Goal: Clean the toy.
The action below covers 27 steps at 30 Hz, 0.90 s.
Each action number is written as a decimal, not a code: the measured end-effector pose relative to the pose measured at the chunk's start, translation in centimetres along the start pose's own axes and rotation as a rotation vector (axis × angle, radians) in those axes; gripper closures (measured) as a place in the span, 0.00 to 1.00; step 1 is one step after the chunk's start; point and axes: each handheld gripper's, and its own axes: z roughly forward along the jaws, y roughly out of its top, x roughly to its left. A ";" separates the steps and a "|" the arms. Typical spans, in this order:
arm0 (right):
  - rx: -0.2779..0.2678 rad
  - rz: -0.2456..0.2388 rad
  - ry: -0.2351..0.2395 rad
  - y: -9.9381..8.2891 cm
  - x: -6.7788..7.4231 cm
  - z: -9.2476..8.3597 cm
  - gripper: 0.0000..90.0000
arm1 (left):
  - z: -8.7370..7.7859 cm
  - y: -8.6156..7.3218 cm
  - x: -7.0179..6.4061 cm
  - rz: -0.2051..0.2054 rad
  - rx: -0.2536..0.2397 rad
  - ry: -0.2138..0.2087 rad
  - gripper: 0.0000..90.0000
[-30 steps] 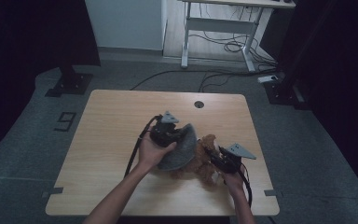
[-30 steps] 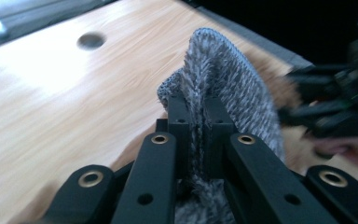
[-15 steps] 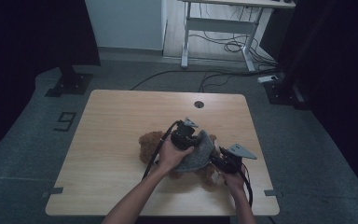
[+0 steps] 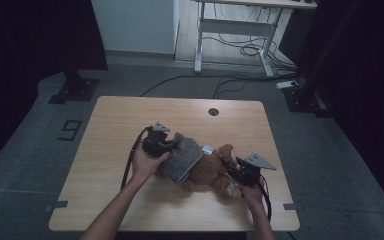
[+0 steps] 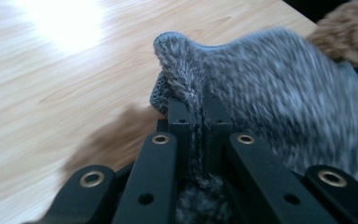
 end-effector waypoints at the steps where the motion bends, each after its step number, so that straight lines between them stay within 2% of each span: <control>1: -0.002 0.000 -0.001 0.0 0.0 0.0 0.67 | -0.2 -0.4 0.4 0.001 -0.004 0.007 0.94; 6: -0.003 0.003 0.000 0.0 0.1 0.1 0.67 | -1.5 -1.7 1.6 -0.025 -0.041 0.009 0.94; 10: -0.005 0.002 -0.002 -0.1 0.1 0.1 0.67 | -2.2 -2.3 2.6 -0.069 -0.064 0.000 0.94; 14: -0.005 0.007 -0.005 -0.1 0.0 0.1 0.67 | -2.9 -3.0 4.1 -0.113 -0.076 0.005 0.94; 16: -0.007 0.008 -0.010 -0.1 0.0 0.1 0.67 | -3.2 -3.2 4.6 -0.113 -0.070 0.020 0.94; 19: -0.007 0.001 -0.019 -0.1 0.0 0.3 0.67 | -3.6 -3.0 4.6 -0.100 -0.069 0.031 0.94; 23: -0.004 -0.010 -0.035 0.2 0.0 0.8 0.67 | -3.5 -2.1 4.3 -0.099 -0.082 0.006 0.93; 27: 0.006 -0.036 -0.051 0.8 0.1 1.4 0.68 | -2.2 -0.7 3.9 -0.084 -0.082 -0.022 0.93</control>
